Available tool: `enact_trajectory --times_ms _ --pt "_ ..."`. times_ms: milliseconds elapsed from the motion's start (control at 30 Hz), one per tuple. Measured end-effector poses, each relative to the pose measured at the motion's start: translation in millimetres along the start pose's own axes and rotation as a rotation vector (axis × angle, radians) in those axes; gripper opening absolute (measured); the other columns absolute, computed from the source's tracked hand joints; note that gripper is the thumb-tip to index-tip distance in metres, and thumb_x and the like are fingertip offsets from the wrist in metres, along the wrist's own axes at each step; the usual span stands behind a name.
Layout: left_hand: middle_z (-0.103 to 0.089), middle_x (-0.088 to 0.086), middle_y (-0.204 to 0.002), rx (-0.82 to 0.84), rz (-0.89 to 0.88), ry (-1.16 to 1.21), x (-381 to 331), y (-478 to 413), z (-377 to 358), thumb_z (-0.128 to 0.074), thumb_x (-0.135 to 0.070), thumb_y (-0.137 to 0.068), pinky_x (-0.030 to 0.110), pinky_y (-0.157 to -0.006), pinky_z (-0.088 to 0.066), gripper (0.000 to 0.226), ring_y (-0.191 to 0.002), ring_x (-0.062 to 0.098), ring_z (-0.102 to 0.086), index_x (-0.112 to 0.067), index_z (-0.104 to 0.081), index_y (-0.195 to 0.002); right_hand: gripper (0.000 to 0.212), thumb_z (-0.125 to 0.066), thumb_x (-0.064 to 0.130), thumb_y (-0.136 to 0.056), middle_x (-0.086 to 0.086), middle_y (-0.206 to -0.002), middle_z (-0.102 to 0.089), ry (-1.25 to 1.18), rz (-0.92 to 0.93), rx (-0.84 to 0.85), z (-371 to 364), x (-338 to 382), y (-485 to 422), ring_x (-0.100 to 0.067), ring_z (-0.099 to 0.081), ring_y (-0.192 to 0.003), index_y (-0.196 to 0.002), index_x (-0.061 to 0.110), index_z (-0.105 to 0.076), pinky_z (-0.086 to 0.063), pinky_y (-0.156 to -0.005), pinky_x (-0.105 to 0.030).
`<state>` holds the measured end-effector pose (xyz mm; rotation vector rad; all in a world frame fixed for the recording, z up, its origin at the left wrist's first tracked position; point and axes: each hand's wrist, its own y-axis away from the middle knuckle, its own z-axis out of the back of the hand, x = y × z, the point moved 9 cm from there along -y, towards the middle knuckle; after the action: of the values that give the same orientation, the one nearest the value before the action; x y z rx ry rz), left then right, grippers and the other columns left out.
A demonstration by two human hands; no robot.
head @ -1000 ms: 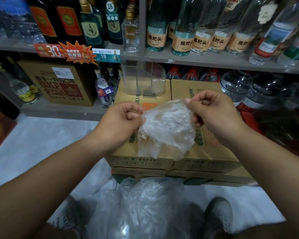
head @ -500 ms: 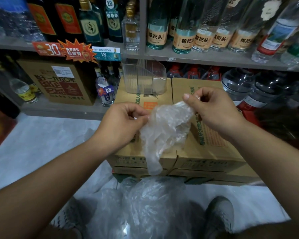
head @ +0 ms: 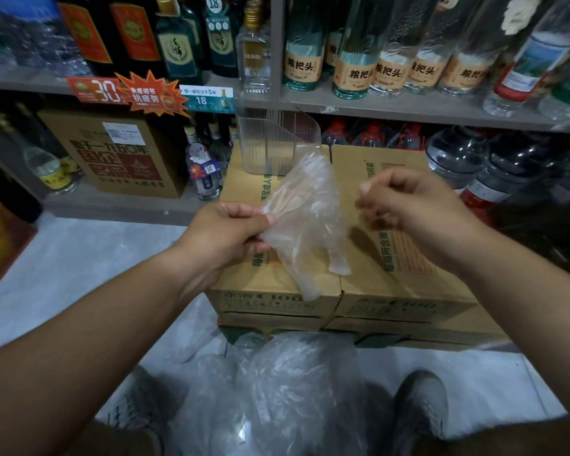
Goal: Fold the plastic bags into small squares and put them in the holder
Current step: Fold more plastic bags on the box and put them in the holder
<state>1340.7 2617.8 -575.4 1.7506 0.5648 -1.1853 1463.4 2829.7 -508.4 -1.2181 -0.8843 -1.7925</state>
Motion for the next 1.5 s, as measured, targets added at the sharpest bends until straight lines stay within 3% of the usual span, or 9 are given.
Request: enact_trajectory --times_ms 100,200,367,633,833,1033,1200,1367,1500 --pt "-0.071 0.014 -0.090 -0.021 0.031 0.051 7.1 -1.7 4.0 -0.073 -0.008 -0.089 0.020 -0.056 -0.060 0.008 -0.070 0.017 -0.074 -0.004 -0.068 -0.094 0.013 -0.075 0.029 -0.085 -0.004 -0.090 -0.073 0.249 -0.042 0.295 -33.9 -11.1 23.0 -0.014 -0.069 -0.081 -0.096 0.022 -0.074 -0.055 -0.074 -0.023" --pt "-0.068 0.014 -0.090 -0.040 0.044 0.095 13.4 -1.3 3.4 -0.071 -0.007 -0.091 0.021 -0.057 -0.060 0.006 -0.068 0.015 -0.072 -0.006 -0.065 -0.090 0.030 -0.080 0.039 -0.080 0.004 -0.094 -0.068 0.379 -0.044 0.384 -58.4 -29.7 33.3 -0.003 -0.063 -0.081 -0.109 0.034 -0.072 -0.053 -0.075 -0.020" --pt "-0.067 0.013 -0.091 -0.044 0.036 0.127 15.6 -2.5 4.7 -0.069 -0.008 -0.093 0.020 -0.057 -0.059 0.007 -0.072 0.015 -0.072 -0.006 -0.062 -0.090 0.006 -0.076 0.031 -0.088 0.010 -0.087 -0.064 0.582 0.096 0.333 -74.4 -45.2 27.9 0.001 -0.058 -0.078 -0.088 0.025 -0.073 -0.043 -0.071 -0.016" --pt "-0.063 0.010 -0.080 -0.165 -0.009 0.014 11.6 -9.5 41.8 -0.070 -0.014 -0.094 0.023 -0.053 -0.060 0.010 -0.057 0.010 -0.068 -0.010 -0.062 -0.093 0.009 -0.072 0.004 -0.088 -0.016 -0.082 -0.074 0.123 -0.216 0.319 -21.7 -61.8 25.1 -0.020 -0.069 -0.069 -0.091 0.001 -0.064 -0.057 -0.059 -0.022" --pt "-0.065 0.012 -0.076 -0.215 -0.017 -0.203 11.9 -11.0 54.6 -0.070 -0.016 -0.095 0.024 -0.048 -0.055 0.010 -0.057 0.013 -0.063 -0.009 -0.062 -0.096 0.018 -0.081 0.005 -0.081 -0.004 -0.058 -0.066 0.314 -0.271 0.230 12.7 -75.6 14.2 -0.010 -0.057 -0.048 -0.091 -0.001 -0.067 -0.044 -0.045 -0.017" --pt "-0.067 0.005 -0.079 -0.213 -0.103 -0.625 -1.6 -8.9 46.0 -0.068 -0.013 -0.091 0.030 -0.061 -0.045 0.004 -0.070 0.019 -0.061 -0.011 -0.065 -0.093 0.031 -0.091 0.033 -0.070 0.001 -0.075 -0.069 0.627 -0.253 0.290 18.3 -77.0 8.1 -0.011 -0.061 -0.069 -0.085 0.016 -0.071 -0.048 -0.065 -0.027" --pt "-0.061 -0.001 -0.105 -0.221 -0.220 -0.631 -18.8 -10.1 33.4 -0.061 -0.023 -0.094 0.029 -0.072 -0.045 0.030 -0.086 0.011 -0.058 -0.020 -0.055 -0.123 0.047 -0.088 0.051 -0.064 -0.003 -0.094 -0.070 0.606 -0.242 0.214 31.0 -58.4 -2.9 -0.017 -0.064 -0.087 -0.096 0.022 -0.070 -0.050 -0.076 -0.030" --pt "-0.055 -0.005 -0.134 -0.105 -0.407 -0.514 -32.9 -20.9 8.9 -0.066 -0.021 -0.096 0.025 -0.103 -0.042 0.053 -0.123 0.009 -0.052 -0.020 -0.047 -0.146 0.032 -0.089 0.032 -0.073 0.000 -0.089 -0.072 0.471 -0.221 0.211 12.6 -61.8 -14.0 -0.009 -0.065 -0.079 -0.098 0.019 -0.072 -0.047 -0.064 -0.013" --pt "-0.063 -0.011 -0.109 -0.067 -0.526 -0.462 -44.6 -25.7 -7.4 -0.071 -0.028 -0.094 0.018 -0.092 -0.048 0.034 -0.103 0.002 -0.060 -0.027 -0.060 -0.127 0.010 -0.081 0.019 -0.084 0.000 -0.079 -0.074 0.456 -0.166 0.224 1.4 -63.8 -22.7 -0.005 -0.062 -0.070 -0.086 0.012 -0.074 -0.049 -0.065 -0.017"
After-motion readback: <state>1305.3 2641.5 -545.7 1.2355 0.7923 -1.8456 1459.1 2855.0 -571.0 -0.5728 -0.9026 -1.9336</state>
